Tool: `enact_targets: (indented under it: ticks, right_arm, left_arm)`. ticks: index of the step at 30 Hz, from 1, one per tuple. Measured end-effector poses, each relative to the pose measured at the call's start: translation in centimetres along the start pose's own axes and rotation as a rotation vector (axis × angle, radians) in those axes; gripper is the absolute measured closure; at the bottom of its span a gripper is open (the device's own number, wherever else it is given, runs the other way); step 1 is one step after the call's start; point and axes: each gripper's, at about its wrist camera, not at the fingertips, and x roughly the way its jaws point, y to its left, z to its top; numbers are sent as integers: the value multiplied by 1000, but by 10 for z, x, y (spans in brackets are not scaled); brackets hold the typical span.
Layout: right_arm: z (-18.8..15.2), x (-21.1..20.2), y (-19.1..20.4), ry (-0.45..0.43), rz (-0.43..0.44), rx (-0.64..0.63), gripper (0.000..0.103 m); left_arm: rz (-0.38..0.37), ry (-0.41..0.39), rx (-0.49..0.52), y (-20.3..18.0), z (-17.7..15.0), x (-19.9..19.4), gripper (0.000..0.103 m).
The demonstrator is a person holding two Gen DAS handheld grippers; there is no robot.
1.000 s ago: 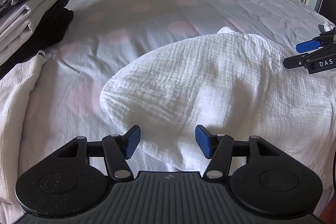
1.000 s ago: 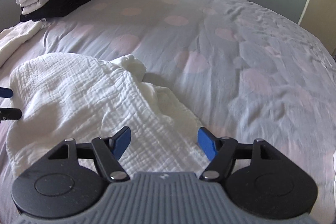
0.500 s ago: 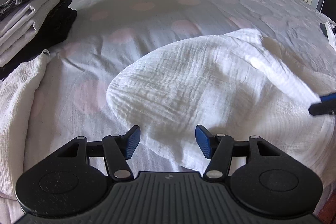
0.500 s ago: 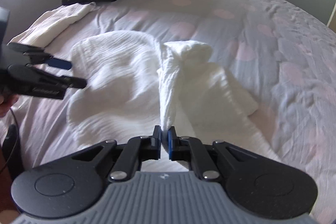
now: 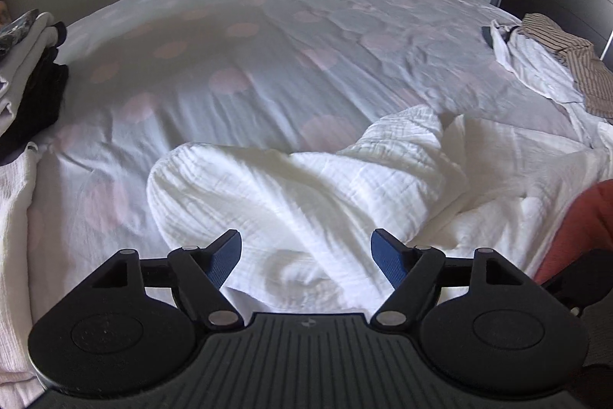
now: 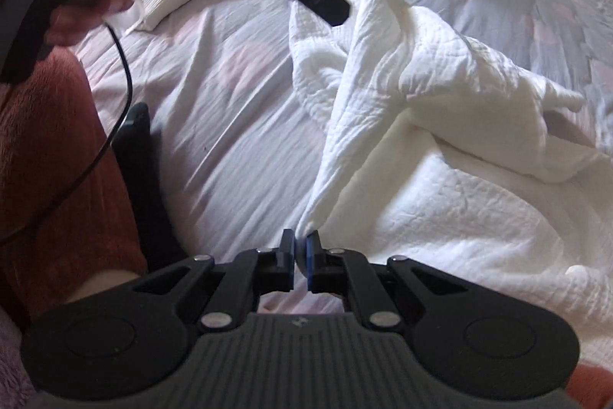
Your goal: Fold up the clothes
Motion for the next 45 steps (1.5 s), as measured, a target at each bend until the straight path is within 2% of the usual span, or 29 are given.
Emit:
enact_targets:
  ticks: [6, 8, 10, 11, 12, 15, 17, 21, 25, 27, 31, 34, 35, 37, 38, 39, 40, 42, 45]
  right_arm:
    - [-8, 0, -5, -36, 2, 42, 96]
    - [-9, -1, -9, -49, 13, 58, 96]
    - [-11, -3, -9, -59, 16, 58, 96]
    - [-11, -4, -9, -64, 16, 58, 95]
    - [-12, -5, -10, -69, 18, 59, 95]
    - [-13, -6, -11, -82, 25, 65, 92]
    - [-13, -8, -12, -92, 33, 73, 90]
    - [-14, -15, -14, -133, 55, 86, 72]
    - [-14, -24, -19, -173, 66, 110, 67]
    - [-13, -33, -23, -202, 76, 134, 59]
    - [-6, -54, -41, -248, 17, 159, 56]
    - [2, -66, -63, -273, -40, 193, 51]
    - [5, -68, -69, -277, -53, 201, 49]
    - [12, -67, -80, -275, -70, 209, 41]
    - [16, -67, -85, -274, -79, 213, 37]
    - [19, -66, -91, -273, -87, 217, 36]
    - [23, -66, -96, -273, -96, 220, 36]
    - [30, -65, -107, -271, -113, 228, 29]
    - [43, -58, -120, -262, -129, 242, 26]
  left_arm:
    - [-32, 52, 28, -35, 11, 32, 15]
    - [-16, 76, 20, -39, 12, 45, 16]
    - [2, 102, 9, -42, 13, 58, 25]
    - [1, 115, -4, -41, 13, 62, 39]
    - [-1, 128, -16, -39, 12, 67, 60]
    - [4, 138, -48, -34, 10, 67, 80]
    - [17, 133, -59, -28, 7, 57, 82]
    - [66, 147, -63, -11, -3, 32, 84]
    - [112, 219, -56, 4, -20, 12, 85]
    - [131, 270, -32, 6, -31, 6, 85]
    - [97, 369, -25, 9, -51, 6, 85]
    - [48, 387, -61, 15, -57, 6, 81]
    - [41, 385, -69, 17, -56, 5, 77]
    - [27, 372, -80, 22, -53, 1, 61]
    - [19, 360, -86, 24, -50, -3, 43]
    - [14, 338, -92, 26, -46, -7, 33]
    - [11, 315, -94, 28, -40, -11, 33]
    - [13, 277, -98, 31, -26, -17, 32]
    - [20, 213, -117, 38, -2, -17, 29]
